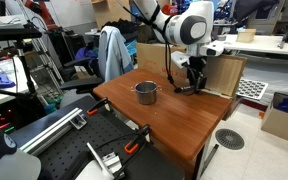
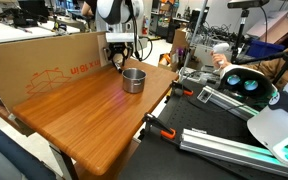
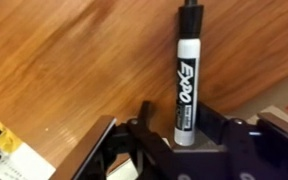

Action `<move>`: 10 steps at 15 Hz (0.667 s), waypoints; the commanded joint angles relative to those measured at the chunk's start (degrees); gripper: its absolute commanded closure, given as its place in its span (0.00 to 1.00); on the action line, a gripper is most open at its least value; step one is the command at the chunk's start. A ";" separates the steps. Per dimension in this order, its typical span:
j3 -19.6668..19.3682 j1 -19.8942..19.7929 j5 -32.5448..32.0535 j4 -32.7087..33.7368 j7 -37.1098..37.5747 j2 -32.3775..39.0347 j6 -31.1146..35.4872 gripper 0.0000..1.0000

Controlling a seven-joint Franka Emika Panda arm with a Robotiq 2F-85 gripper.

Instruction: Put the marker in the silver pot

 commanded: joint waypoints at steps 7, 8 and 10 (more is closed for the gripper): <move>-0.93 0.83 1.68 1.38 -0.28 0.44 -0.58 0.94; -0.97 0.91 1.66 0.97 -0.27 -0.10 -0.30 0.94; -0.99 1.01 1.65 0.31 -0.32 -1.08 0.53 0.94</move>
